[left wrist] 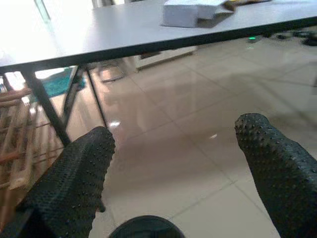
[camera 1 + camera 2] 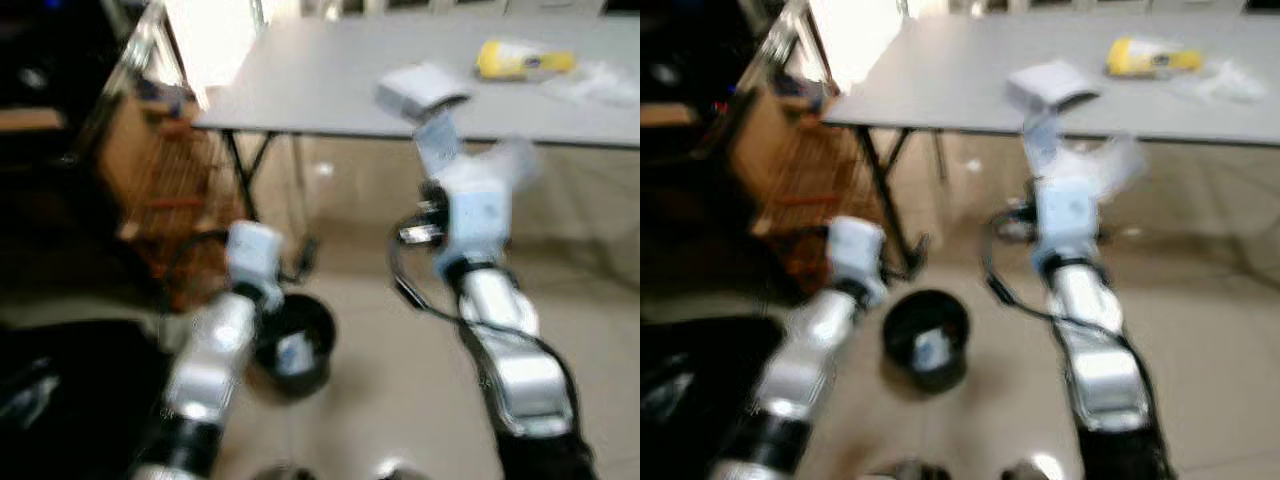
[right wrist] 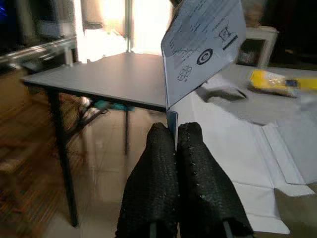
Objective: Picking trash to rubbish bin
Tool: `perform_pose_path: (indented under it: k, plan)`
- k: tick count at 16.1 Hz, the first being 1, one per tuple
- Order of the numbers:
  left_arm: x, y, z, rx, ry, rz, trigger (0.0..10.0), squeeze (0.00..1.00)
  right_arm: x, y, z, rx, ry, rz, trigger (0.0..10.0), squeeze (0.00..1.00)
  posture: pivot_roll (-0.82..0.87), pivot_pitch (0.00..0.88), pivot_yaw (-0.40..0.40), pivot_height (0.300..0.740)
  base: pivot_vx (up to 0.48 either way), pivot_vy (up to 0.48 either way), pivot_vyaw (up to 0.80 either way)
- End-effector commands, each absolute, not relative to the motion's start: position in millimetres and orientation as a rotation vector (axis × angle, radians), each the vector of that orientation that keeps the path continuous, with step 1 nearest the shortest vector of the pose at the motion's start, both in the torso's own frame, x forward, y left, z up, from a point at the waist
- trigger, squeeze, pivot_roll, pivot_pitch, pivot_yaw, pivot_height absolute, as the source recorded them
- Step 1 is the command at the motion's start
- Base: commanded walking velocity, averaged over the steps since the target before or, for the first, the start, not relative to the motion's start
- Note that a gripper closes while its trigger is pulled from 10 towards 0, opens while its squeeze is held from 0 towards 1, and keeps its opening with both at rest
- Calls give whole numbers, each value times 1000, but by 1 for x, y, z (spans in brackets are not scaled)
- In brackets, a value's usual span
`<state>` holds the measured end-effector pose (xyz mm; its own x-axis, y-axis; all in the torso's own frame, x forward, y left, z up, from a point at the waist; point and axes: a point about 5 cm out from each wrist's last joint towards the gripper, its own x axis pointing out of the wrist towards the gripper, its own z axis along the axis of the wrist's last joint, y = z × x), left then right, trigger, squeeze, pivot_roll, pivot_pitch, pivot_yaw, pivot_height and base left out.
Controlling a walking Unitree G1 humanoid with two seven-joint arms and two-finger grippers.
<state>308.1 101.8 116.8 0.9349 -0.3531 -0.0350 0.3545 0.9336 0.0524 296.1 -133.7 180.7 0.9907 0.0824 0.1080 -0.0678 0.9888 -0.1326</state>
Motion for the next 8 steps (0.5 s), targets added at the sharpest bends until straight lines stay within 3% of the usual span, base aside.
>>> perform_pose_path:
  k: [1,6,8]
  plan:
    - [310,108,119,79,23,-344,10000,0,295,-130,186,-127,-139,84,10000,0,-60,100,61,740,0,480,0]
    - [311,109,119,81,21,-341,10000,0,295,-129,186,-127,-138,82,10000,0,-62,100,63,740,0,459,0]
    - [311,107,121,86,2,-355,10000,0,296,-129,186,-128,-138,83,10000,0,-61,98,66,740,0,0,0]
